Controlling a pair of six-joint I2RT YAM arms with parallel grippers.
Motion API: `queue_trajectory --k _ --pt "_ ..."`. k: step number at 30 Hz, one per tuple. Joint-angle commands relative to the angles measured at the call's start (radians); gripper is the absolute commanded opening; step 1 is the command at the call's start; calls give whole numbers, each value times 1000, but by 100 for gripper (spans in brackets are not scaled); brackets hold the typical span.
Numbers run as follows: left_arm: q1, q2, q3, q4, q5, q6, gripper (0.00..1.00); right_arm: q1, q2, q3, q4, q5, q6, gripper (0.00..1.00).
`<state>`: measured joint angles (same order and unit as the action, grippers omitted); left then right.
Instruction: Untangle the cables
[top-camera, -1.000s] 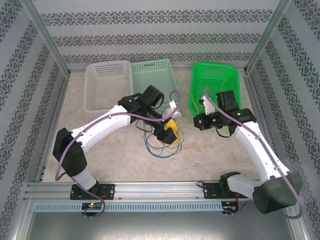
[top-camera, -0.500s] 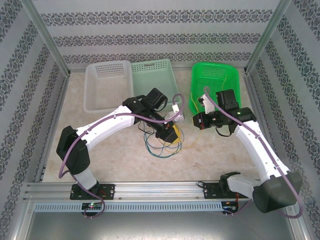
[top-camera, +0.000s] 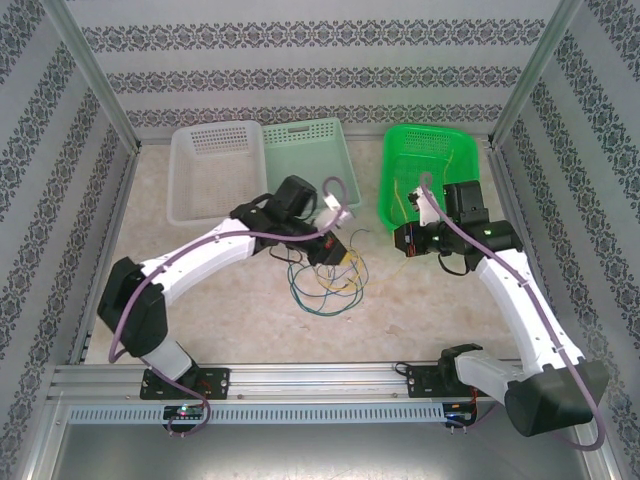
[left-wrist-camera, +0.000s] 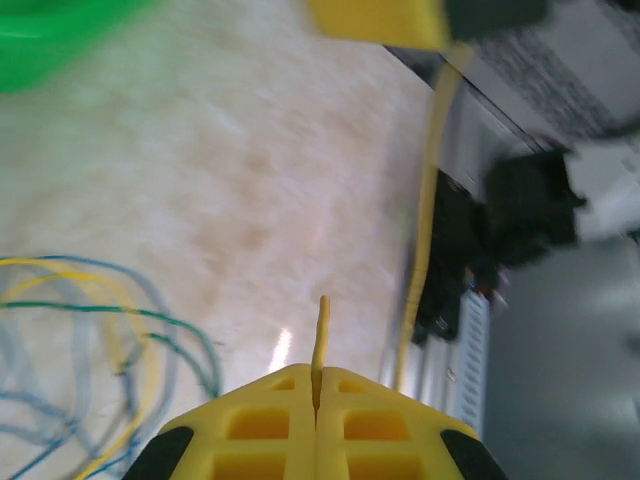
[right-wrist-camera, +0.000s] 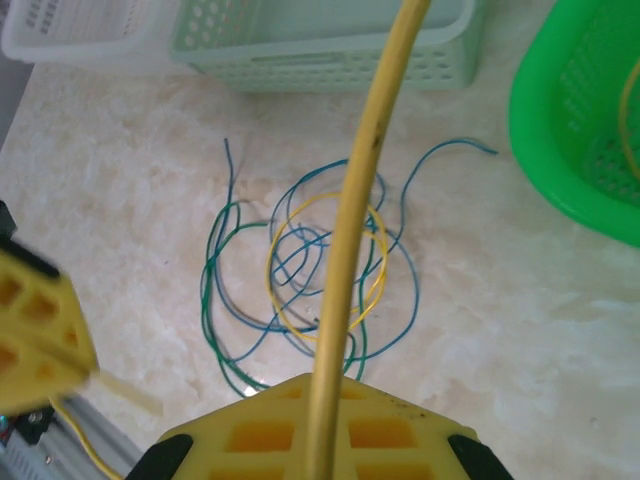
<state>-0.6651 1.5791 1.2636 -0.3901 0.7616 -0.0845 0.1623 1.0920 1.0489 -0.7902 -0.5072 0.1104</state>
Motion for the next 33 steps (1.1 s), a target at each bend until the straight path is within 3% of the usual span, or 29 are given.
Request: queue_trajectory --k 1,7,11,15,21,26,27,29,32,33 --pt "67 -139 -125 336 -192 -270 0 -23 -42 -50 80 57 83 0" --pt "85 -337 -386 694 -528 -518 0 -27 -102 -205 340 73 382 0" --pt "85 -424 -519 868 -718 -663 0 -27 -128 -262 429 74 484 0" --pt "82 -434 -523 843 -750 -720 0 -19 -123 -265 435 36 518 0" --pt "73 -483 -583 812 -877 -779 0 -23 -138 -235 396 123 558 0" --pt "73 -505 -539 706 -823 -698 0 -89 -80 -131 390 160 555 0" --pt "73 -498 -522 676 -802 -681 16 -96 -50 -92 379 158 527 0" --pt "73 -491 -495 615 -793 -662 64 -103 12 0 341 162 456 0" --pt "73 -501 -486 573 -817 -632 95 -152 110 119 280 161 370 0" --pt "73 -509 -483 553 -831 -620 100 -185 141 149 271 153 358 0"
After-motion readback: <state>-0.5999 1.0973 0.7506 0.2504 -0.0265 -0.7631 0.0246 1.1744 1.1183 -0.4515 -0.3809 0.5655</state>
